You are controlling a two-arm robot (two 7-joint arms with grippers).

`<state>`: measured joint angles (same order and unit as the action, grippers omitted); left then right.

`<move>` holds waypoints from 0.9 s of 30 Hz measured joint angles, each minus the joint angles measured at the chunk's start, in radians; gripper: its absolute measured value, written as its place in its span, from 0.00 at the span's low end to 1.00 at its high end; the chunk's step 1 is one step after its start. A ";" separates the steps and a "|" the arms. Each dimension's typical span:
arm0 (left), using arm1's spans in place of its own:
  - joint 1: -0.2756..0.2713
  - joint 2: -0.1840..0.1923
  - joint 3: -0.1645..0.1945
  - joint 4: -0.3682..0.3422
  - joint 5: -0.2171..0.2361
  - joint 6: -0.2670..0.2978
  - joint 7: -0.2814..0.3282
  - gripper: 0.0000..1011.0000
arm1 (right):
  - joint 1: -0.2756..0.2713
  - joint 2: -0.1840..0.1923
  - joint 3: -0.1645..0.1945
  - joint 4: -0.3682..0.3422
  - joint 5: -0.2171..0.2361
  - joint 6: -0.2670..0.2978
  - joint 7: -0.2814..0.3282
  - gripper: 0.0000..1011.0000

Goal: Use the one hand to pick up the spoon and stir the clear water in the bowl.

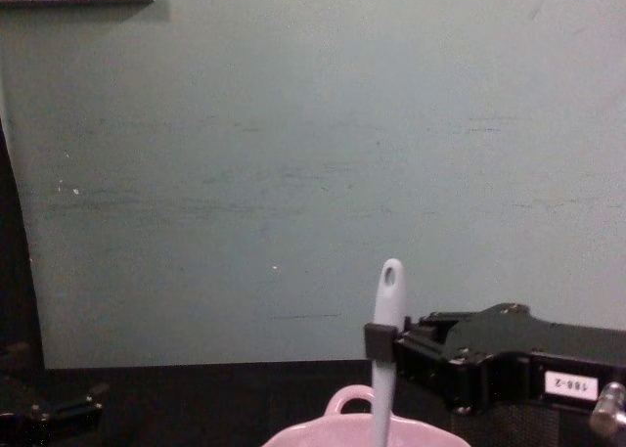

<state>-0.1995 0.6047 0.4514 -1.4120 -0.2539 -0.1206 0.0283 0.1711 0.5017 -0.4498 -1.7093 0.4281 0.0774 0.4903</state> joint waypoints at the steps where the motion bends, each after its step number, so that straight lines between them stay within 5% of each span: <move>1: 0.000 0.000 0.000 0.000 0.000 0.000 0.000 1.00 | -0.001 -0.002 -0.004 -0.001 0.005 0.002 0.004 0.11; 12: 0.000 0.000 0.000 0.000 0.000 0.000 0.000 1.00 | 0.043 -0.085 -0.059 0.088 -0.043 -0.079 -0.012 0.11; 19: 0.000 0.000 0.000 0.000 0.000 0.000 0.000 1.00 | 0.093 -0.165 -0.076 0.192 -0.148 -0.162 -0.074 0.11; 27: 0.000 0.000 0.000 0.000 0.000 0.000 0.000 1.00 | 0.124 -0.207 -0.059 0.256 -0.220 -0.199 -0.130 0.11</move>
<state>-0.1995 0.6047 0.4514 -1.4120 -0.2539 -0.1205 0.0283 0.2947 0.2942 -0.5091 -1.4532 0.2082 -0.1214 0.3598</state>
